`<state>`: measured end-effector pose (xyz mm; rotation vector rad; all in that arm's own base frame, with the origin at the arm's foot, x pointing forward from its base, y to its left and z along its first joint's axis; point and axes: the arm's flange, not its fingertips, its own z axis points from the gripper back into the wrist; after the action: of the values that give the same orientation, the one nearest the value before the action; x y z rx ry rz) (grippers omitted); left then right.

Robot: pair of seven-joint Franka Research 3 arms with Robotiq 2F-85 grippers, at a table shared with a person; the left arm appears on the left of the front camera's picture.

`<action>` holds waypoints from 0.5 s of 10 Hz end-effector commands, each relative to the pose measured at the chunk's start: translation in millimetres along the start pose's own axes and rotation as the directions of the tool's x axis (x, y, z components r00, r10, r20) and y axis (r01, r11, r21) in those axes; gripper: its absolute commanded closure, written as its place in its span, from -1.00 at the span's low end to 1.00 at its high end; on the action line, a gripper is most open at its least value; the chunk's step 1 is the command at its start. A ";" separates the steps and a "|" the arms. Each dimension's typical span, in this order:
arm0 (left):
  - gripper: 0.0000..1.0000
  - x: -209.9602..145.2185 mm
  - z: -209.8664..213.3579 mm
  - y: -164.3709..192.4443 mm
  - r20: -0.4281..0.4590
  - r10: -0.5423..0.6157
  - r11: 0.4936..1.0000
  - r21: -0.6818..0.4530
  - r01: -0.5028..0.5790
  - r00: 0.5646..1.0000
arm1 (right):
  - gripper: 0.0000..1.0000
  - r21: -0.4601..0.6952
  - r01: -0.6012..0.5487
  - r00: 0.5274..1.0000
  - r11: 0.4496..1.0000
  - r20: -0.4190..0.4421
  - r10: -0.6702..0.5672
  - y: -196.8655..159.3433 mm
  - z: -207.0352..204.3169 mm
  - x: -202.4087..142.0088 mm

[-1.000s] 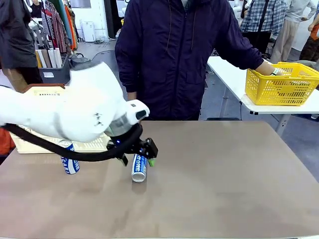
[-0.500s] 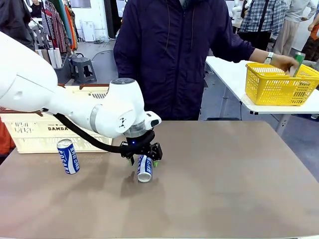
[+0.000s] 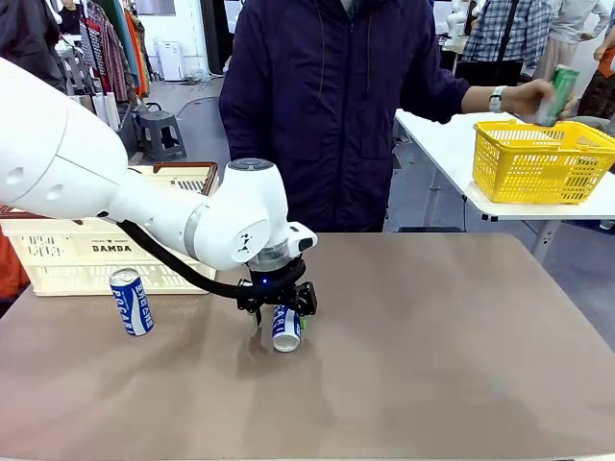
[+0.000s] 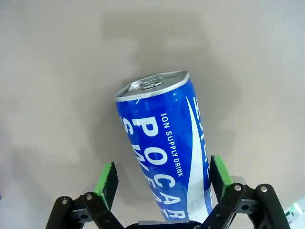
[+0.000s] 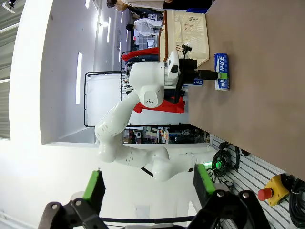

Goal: Place the drinks into the Shopping basket.
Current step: Pick up one drink and place it into the Shopping basket.

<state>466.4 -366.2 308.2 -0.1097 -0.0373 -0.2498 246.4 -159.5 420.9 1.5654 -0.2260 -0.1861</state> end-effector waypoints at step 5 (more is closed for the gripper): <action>1.00 3.3 0.1 -2.9 0.058 0.009 0.999 0.038 -0.011 0.998 | -1.00 0.017 0.019 1.000 1.000 0.006 -0.019 7.0 -1.0 1.0</action>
<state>465.8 -372.7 312.1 -0.1212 -0.0619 -0.2595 246.4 -159.5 420.9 1.5654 -0.2260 -0.1861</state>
